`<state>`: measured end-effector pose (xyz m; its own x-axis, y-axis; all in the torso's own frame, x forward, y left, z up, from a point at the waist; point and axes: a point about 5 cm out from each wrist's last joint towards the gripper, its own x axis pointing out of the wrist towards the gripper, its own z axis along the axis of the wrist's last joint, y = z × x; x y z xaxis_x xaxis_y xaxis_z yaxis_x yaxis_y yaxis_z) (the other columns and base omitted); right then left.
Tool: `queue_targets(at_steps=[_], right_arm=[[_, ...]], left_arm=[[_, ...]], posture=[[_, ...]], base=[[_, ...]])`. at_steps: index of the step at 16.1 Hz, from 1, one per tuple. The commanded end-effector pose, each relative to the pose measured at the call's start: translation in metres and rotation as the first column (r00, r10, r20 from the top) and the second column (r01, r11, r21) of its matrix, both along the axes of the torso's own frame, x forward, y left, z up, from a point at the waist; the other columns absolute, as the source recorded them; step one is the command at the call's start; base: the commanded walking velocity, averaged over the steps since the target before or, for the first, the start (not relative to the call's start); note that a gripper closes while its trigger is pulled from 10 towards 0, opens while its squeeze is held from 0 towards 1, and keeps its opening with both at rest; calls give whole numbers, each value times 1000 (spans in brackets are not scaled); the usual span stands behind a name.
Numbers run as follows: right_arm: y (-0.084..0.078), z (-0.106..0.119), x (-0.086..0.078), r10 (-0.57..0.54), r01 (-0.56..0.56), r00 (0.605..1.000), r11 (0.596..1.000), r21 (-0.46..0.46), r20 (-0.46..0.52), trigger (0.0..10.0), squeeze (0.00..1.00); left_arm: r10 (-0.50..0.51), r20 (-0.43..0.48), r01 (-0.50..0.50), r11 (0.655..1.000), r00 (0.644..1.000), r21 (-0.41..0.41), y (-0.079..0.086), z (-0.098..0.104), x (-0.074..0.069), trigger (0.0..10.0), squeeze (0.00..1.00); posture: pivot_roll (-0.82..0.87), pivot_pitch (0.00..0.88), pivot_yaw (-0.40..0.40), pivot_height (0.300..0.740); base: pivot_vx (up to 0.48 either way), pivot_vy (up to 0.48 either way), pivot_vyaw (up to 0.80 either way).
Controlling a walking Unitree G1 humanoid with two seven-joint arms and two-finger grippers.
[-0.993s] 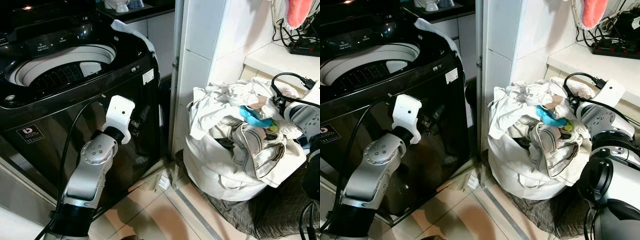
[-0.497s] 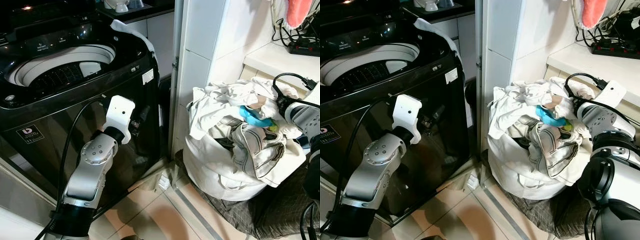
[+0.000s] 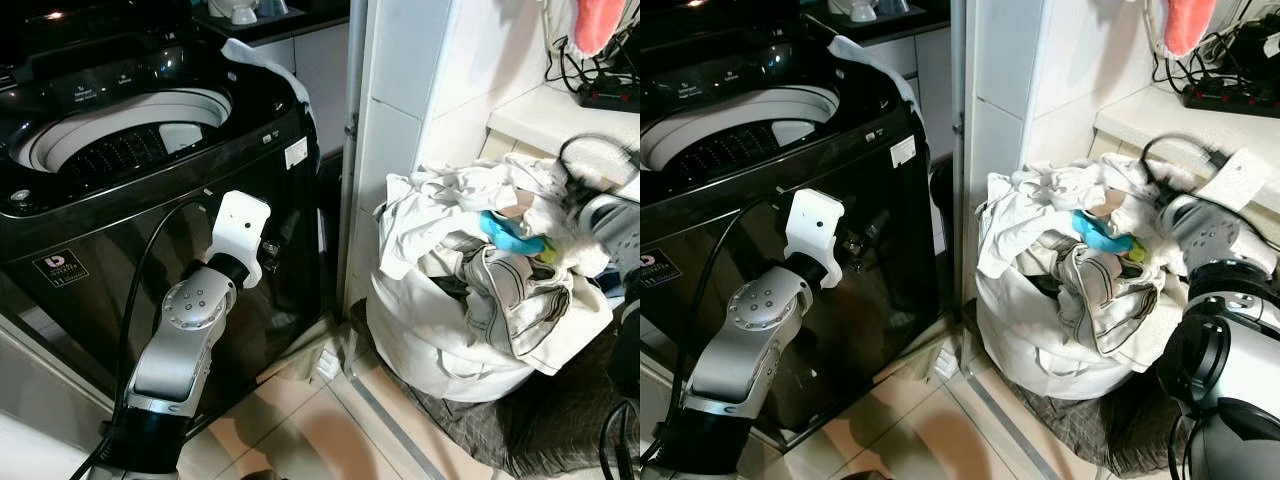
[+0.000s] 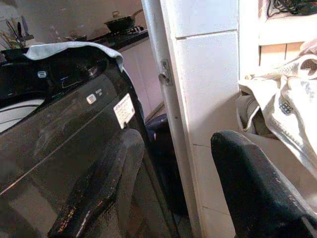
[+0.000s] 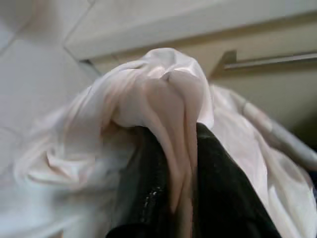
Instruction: Clothes washing
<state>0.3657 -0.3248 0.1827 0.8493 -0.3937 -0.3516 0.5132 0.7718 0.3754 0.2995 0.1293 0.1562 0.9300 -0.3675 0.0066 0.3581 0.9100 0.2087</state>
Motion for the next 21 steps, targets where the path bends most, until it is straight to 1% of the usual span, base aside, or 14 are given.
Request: queue_targets(at_steps=[1,3,5,6,8,9,11,13,14,15,16,19,20,21], right_arm=[[-3,7,0,-18,19,999,1000,-12,32,0,0],[-2,9,1,-21,21,999,1000,-5,43,0,0],[-6,27,2,-50,56,993,997,-47,111,0,0],[-8,62,4,-49,87,968,985,-146,247,0,0],[-3,101,5,11,87,930,965,-248,367,0,0],[19,161,3,168,50,844,921,-386,509,0,0],[47,206,-3,322,-18,748,884,-467,581,0,0],[66,219,-5,410,-96,703,864,-494,581,0,0],[114,231,-10,601,-323,563,792,-518,567,0,0],[136,231,-15,678,-422,488,735,-531,550,0,0],[169,226,-24,774,-552,372,628,-548,513,0,0],[193,229,-36,778,-661,240,569,-489,581,0,0],[204,223,-42,782,-746,175,502,-438,598,0,0],[204,223,-42,782,-746,175,502,-438,598,0,0]], left_arm=[[8,5,-8,1000,1000,9,0,1,1,10000,0],[11,9,-11,1000,1000,7,0,2,2,10000,0],[24,22,-24,1000,999,0,1,4,4,10000,0],[48,34,-48,999,998,-13,5,7,6,10000,0],[69,43,-68,997,997,-27,8,9,7,10000,0],[87,50,-85,996,995,-39,11,11,9,10000,0],[93,63,-88,994,994,-72,11,18,12,10000,0],[83,89,-75,993,993,-90,9,26,14,10000,0],[60,152,-28,978,987,-206,4,52,18,10000,0],[47,194,8,962,980,-274,2,65,18,10000,627],[34,257,59,936,966,-347,1,86,18,10000,1000],[25,334,103,927,942,-360,-1,106,16,10000,1000],[30,371,119,920,928,-373,-1,117,16,10000,1000],[30,371,119,920,928,-373,-1,117,16,10000,1000]], posture=[[-5,0,33,740],[-8,0,34,740],[-7,0,31,740],[-5,0,29,740],[-9,0,30,740],[-16,0,33,740],[-20,0,33,740],[-20,0,31,740],[-18,0,26,740],[-17,0,25,740],[-15,0,22,740],[-9,0,17,740],[-5,0,13,740],[-5,0,13,740]], base=[[0,0,0],[0,0,0],[0,0,0],[0,0,0],[0,0,0],[0,0,0],[0,0,0],[0,0,0],[0,0,0],[0,0,0],[0,0,0],[0,0,0],[0,0,0],[0,0,0]])
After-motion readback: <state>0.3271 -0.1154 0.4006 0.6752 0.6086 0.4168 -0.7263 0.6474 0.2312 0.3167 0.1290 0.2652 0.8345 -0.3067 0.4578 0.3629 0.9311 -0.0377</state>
